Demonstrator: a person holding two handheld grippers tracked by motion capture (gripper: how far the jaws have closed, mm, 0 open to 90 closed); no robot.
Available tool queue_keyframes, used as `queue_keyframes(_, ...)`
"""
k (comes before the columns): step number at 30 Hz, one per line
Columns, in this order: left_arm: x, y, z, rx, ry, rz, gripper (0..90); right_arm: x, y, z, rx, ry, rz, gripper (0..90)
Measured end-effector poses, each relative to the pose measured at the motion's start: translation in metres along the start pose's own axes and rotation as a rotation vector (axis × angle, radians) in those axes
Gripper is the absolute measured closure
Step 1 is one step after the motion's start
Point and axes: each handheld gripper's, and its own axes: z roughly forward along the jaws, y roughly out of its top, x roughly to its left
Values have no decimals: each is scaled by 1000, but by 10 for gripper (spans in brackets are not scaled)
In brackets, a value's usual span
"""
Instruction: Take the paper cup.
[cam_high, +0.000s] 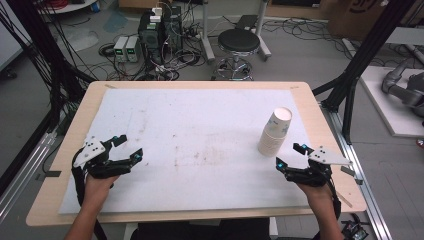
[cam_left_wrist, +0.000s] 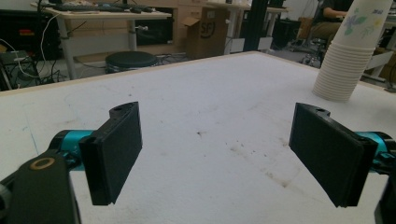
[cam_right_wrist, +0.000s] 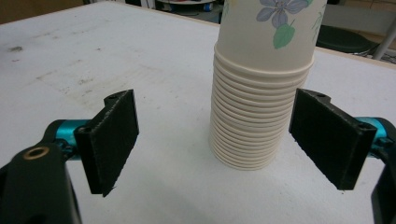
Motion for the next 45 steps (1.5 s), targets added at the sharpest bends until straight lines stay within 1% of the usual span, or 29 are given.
queue_keyframes(6, 0, 0, 3, 4, -2, 0, 172, 0, -1, 0, -6, 6, 15, 160)
queue_keyframes(10, -1, -1, 4, 10, -8, 3, 173, -1, -1, -2, -5, -4, 26, 160)
queue_keyframes(12, -1, -1, 4, 16, -18, 12, 172, -2, -1, -3, -7, -5, 32, 160)
queue_keyframes(14, -1, -1, 4, 20, -19, 15, 172, -2, -1, -2, -7, -11, 28, 160)
queue_keyframes(15, -1, -2, 3, 18, -19, 12, 172, -1, -2, -2, -9, -11, 38, 160)
queue_keyframes(16, -2, -2, 2, 18, -20, 11, 172, -1, -2, -3, -3, -12, 36, 160)
queue_keyframes(18, -3, -2, 1, 20, -22, 14, 172, 0, 0, -4, -6, -14, 39, 160)
queue_keyframes(19, -3, -3, 2, 25, -21, 13, 172, 0, 2, -5, -8, -16, 50, 160)
queue_keyframes(22, -4, -3, 2, 25, -26, 11, 172, 0, 10, -8, -22, -12, 52, 160)
queue_keyframes(23, -4, -3, 2, 25, -26, 11, 173, 0, 10, -8, -22, -12, 52, 160)
queue_keyframes(24, -4, -3, 2, 21, -27, 9, 172, 0, 15, -9, -23, -18, 61, 160)
queue_keyframes(25, -4, -3, 1, 18, -32, 1, 172, -1, 18, -9, -27, -15, 73, 159)
queue_keyframes(26, -4, -3, 1, 20, -32, 2, 172, -1, 21, -10, -28, -14, 82, 159)
queue_keyframes(29, -4, -4, 2, 20, -35, -6, 173, -2, 29, -10, -39, -24, 73, 159)
queue_keyframes(31, -4, -4, 3, 20, -36, -8, 173, -4, 36, -9, -29, -29, 75, 159)
queue_keyframes(32, -4, -4, 3, 20, -36, -8, 174, -4, 36, -9, -29, -29, 75, 159)
queue_keyframes(33, -4, -4, 3, 21, -38, -8, 174, -6, 47, -7, -16, -33, 54, 159)
queue_keyframes(34, -4, -4, 3, 21, -38, -13, 174, -6, 52, -6, -13, -34, 38, 159)
queue_keyframes(35, -4, -4, 4, 23, -41, -12, 174, -7, 58, -6, -5, -35, 35, 159)
queue_keyframes(36, -4, -4, 4, 24, -43, -10, 174, -7, 58, -6, -5, -35, 35, 159)
queue_keyframes(37, -5, -4, 5, 23, -43, -14, 175, -9, 63, -5, 2, -35, 34, 159)
queue_keyframes(38, -5, -4, 5, 26, -47, -11, 176, -11, 67, -4, 10, -42, 28, 159)
queue_keyframes(39, -6, -4, 6, 27, -48, -10, 177, -15, 74, 0, 25, -44, 33, 159)
queue_keyframes(40, -6, -4, 6, 27, -48, -10, 178, -17, 76, 3, 29, -48, 26, 159)
queue_keyframes(43, -7, -5, 6, 32, -50, -9, 179, -22, 82, 10, 52, -52, 39, 159)
queue_keyframes(44, -7, -5, 6, 33, -51, -10, 179, -22, 82, 10, 52, -52, 39, 159)
queue_keyframes(45, -7, -5, 6, 33, -49, -13, 180, -24, 85, 17, 65, -56, 42, 160)
